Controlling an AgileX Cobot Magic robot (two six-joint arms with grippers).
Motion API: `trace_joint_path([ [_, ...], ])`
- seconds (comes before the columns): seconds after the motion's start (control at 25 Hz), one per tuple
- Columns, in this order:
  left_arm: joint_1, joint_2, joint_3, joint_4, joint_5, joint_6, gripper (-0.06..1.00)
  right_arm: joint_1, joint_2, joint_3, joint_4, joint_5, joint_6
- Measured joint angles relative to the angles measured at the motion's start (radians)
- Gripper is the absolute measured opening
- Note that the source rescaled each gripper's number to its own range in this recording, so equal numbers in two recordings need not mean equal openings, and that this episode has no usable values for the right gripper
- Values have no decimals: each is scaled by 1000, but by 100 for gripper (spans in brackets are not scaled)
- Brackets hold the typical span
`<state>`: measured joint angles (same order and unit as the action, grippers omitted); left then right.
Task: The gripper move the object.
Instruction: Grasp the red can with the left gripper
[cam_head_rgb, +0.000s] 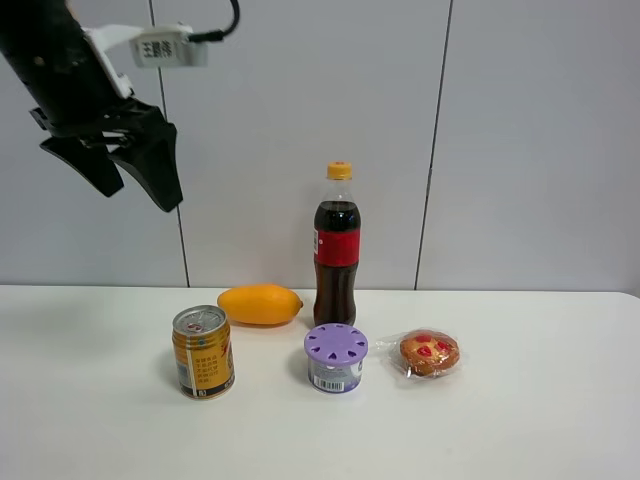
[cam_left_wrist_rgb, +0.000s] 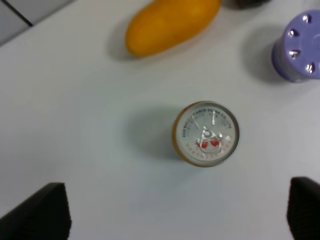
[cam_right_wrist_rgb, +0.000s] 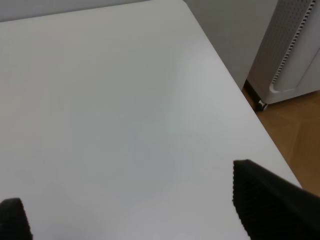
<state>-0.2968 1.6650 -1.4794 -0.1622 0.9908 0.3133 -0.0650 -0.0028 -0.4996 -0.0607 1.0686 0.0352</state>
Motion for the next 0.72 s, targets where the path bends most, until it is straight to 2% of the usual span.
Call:
trace_joint_path([
  [0.16,-68,145,-110,69,91,-98,100,0,0,0,0,0,0],
  [0.32,-114,253,-156,90,109,-142,100,0,0,0,0,0,0],
  [0.72,-137,367,-157,123,116,-196,100,0,0,0,0,0,0],
])
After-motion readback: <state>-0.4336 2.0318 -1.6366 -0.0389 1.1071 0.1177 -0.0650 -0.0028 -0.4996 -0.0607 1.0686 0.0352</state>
